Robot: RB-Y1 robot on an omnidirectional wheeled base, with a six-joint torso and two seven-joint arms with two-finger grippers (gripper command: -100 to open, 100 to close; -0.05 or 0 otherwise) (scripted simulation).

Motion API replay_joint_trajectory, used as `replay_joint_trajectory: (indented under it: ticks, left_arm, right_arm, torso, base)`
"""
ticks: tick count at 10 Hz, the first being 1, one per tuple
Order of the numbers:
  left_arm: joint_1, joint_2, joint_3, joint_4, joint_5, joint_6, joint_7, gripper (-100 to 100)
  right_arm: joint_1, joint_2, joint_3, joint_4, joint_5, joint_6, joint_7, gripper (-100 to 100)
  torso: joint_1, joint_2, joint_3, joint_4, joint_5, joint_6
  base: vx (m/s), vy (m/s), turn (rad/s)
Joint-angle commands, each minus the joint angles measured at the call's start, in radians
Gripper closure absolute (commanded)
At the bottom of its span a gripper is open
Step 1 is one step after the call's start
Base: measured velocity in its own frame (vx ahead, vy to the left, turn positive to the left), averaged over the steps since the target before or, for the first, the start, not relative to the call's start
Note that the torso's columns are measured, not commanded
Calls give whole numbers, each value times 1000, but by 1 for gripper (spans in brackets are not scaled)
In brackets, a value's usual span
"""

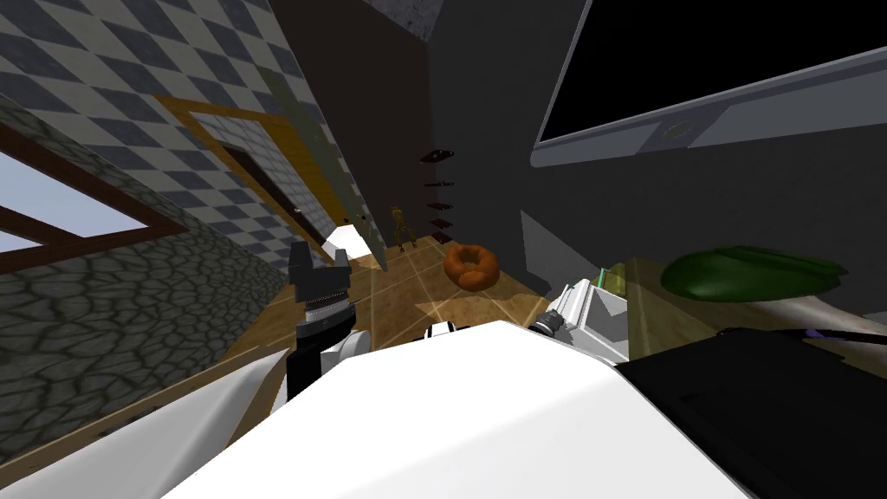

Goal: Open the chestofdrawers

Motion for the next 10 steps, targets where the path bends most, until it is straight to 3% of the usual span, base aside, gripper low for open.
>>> replay_joint_trajectory:
  ticks: [1,2,3,10]
  left_arm:
    - [0,0,0,0,0,0,0,0]
    - [0,0,0,0,0,0,0,0]
    - [0,0,0,0,0,0,0,0]
    - [0,0,0,0,0,0,0,0]
  right_arm:
    - [-30,-16,54,28,-37,8,-22,100]
    - [-31,-47,28,14,-47,-34,-1,-100]
    - [-31,-47,28,14,-47,-34,-1,-100]
    - [-74,-173,-15,7,-112,-169,35,-100]
  torso:
    - [1,-1,-1,0,1,0]
    - [-1,-1,-1,0,1,0]
    - [-3,5,3,2,3,0]
    - [-6,-1,0,-1,-2,0]
  base:
    - [183,75,-55]
    - [53,96,7]
    - [-53,70,19]
    - [-52,73,7]
